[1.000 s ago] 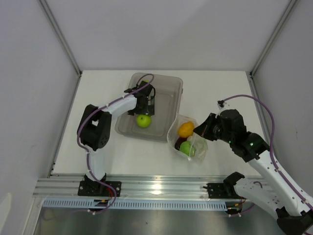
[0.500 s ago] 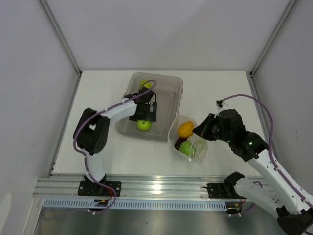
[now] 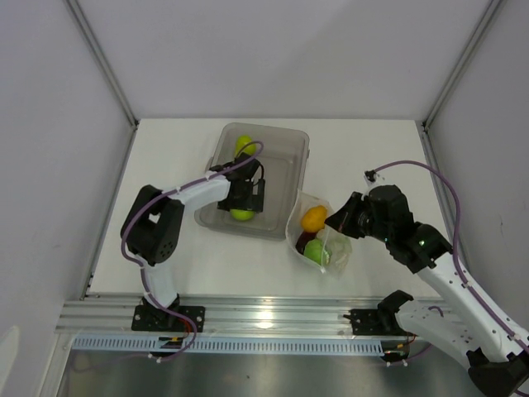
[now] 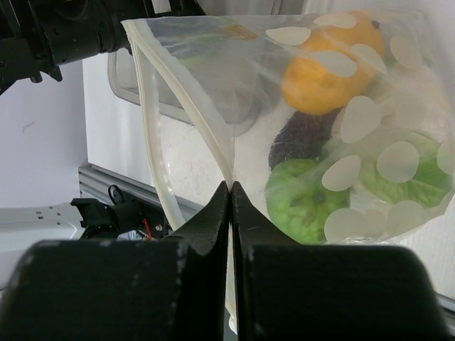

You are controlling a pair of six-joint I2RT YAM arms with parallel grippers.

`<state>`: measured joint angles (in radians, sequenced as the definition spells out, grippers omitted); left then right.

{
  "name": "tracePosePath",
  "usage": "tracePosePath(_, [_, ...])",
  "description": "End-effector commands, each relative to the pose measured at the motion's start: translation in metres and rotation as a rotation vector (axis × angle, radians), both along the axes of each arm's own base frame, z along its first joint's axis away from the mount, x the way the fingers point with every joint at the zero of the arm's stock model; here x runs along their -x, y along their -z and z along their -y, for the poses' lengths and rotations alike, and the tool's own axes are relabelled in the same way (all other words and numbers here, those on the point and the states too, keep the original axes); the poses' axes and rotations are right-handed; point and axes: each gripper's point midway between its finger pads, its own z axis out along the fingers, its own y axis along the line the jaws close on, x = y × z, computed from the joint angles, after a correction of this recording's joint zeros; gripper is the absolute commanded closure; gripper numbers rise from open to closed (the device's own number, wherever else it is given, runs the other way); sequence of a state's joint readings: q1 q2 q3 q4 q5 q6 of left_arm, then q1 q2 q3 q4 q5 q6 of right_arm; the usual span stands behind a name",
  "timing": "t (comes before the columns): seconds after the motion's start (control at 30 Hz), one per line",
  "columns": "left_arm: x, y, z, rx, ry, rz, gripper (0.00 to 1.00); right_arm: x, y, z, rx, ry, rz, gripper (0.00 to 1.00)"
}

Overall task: Place the food in the zip-top bag and seal the zipper
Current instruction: Pick up the fake fruit from the bin, then place the fake fruit in the zipper food storage bag.

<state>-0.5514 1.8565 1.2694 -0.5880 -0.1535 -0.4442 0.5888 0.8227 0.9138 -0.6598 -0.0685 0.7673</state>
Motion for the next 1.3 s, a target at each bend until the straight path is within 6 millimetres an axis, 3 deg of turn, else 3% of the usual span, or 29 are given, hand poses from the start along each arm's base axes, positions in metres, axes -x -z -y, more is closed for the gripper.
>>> tracePosePath(0.0, [-0.005, -0.018, 0.006, 0.028, -0.001, 0.06, 0.01, -0.002, -0.011, -0.003, -0.029, 0.003, 0.035, 1.0])
tracePosePath(0.13, [-0.002, -0.018, 0.011, 0.048, 0.02, 0.057, 0.19, -0.001, -0.012, -0.002, -0.024, 0.004, 0.036, 1.0])
tracePosePath(0.17, [-0.002, -0.02, 0.012, 0.062, 0.025, 0.064, 0.34, -0.002, -0.012, -0.002, -0.024, 0.007, 0.038, 1.0])
tracePosePath(0.27, [0.002, -0.025, 0.014, 0.088, 0.03, 0.083, 0.55, -0.004, -0.012, -0.003, -0.021, 0.005, 0.036, 1.0])
tracePosePath(0.3, [0.002, -0.029, 0.018, 0.11, 0.041, 0.09, 0.67, -0.004, -0.012, -0.004, -0.022, 0.001, 0.036, 1.0])
tracePosePath(0.4, [0.009, -0.04, 0.022, 0.142, 0.056, 0.127, 0.76, -0.006, -0.013, -0.006, -0.016, -0.001, 0.029, 1.0])
tracePosePath(0.43, [0.01, -0.053, 0.024, 0.168, 0.061, 0.159, 0.8, -0.008, -0.012, -0.007, -0.012, -0.004, 0.026, 1.0])
tracePosePath(0.53, [0.016, -0.073, 0.032, 0.213, 0.094, 0.205, 0.99, -0.011, -0.019, -0.008, 0.002, -0.009, 0.035, 1.0])
tracePosePath(0.73, [0.041, -0.151, 0.048, 0.36, 0.235, 0.356, 0.99, -0.016, -0.019, -0.006, 0.053, -0.011, 0.029, 1.0])
tracePosePath(0.8, [0.054, -0.193, 0.051, 0.462, 0.281, 0.445, 0.99, -0.017, -0.018, -0.005, 0.066, -0.011, 0.029, 1.0])
tracePosePath(0.87, [0.073, -0.218, 0.06, 0.564, 0.354, 0.478, 0.99, -0.02, -0.015, -0.001, 0.089, 0.007, 0.026, 1.0])
tracePosePath(0.9, [0.082, -0.248, 0.062, 0.637, 0.387, 0.554, 0.99, -0.02, -0.013, 0.0, 0.102, 0.01, 0.018, 1.0])
tracePosePath(1.0, [0.116, -0.282, 0.071, 0.762, 0.512, 0.61, 0.99, -0.021, -0.014, 0.0, 0.103, 0.009, 0.018, 1.0])
tracePosePath(1.17, [0.144, -0.315, 0.088, 0.86, 0.623, 0.639, 0.99, -0.023, -0.021, 0.002, 0.104, 0.031, 0.032, 1.0])
tracePosePath(1.27, [0.153, -0.311, 0.105, 0.873, 0.669, 0.608, 0.99, -0.024, -0.025, 0.003, 0.103, 0.037, 0.035, 1.0])
